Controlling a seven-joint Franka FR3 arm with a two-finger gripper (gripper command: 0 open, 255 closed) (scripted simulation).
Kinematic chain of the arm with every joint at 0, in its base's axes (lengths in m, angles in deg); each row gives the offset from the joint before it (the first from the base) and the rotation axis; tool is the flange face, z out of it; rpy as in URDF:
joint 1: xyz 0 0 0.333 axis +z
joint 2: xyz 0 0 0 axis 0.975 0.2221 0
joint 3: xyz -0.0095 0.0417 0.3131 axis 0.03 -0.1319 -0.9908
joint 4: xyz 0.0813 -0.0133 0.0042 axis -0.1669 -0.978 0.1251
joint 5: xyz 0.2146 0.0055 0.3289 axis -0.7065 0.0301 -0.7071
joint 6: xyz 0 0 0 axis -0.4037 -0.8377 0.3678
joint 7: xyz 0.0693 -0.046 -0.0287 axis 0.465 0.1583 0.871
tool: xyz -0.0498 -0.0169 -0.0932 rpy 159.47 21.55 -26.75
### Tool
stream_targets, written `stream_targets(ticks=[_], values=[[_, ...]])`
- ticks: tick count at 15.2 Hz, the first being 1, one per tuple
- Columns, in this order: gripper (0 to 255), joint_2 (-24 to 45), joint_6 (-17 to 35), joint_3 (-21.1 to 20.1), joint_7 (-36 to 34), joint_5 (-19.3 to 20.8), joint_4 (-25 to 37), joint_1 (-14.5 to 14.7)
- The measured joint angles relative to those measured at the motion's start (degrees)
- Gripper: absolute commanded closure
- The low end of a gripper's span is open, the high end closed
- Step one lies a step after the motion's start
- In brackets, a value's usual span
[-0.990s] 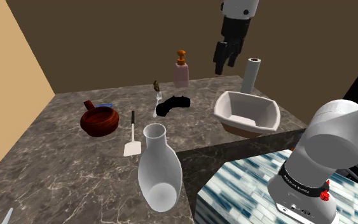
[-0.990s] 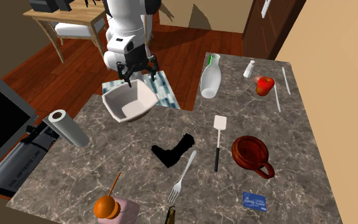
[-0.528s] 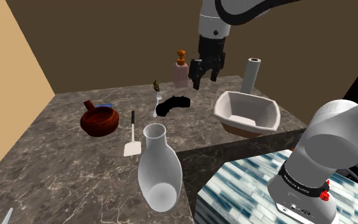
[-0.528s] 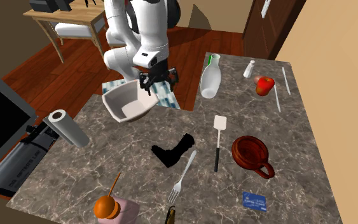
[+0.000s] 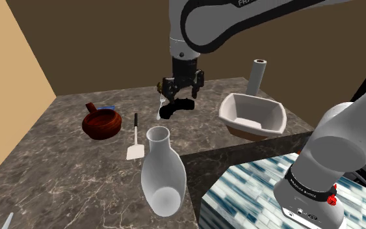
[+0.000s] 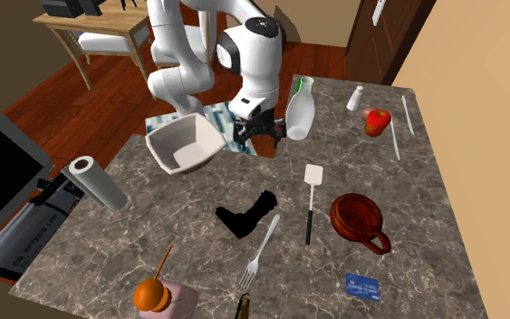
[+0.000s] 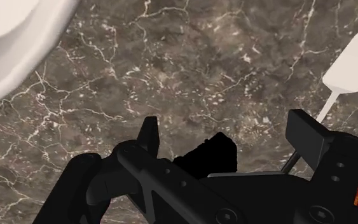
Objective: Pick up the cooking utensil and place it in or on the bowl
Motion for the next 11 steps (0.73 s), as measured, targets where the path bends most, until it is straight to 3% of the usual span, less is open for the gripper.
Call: stream_targets(ticks=[7,11], values=[[0,17.04,5.31,-7.33,-17.99,7.15,10.02,-1.67],[0,27.59,6.12,-8.88,-28.62,13.71,17.62,-0.44]])
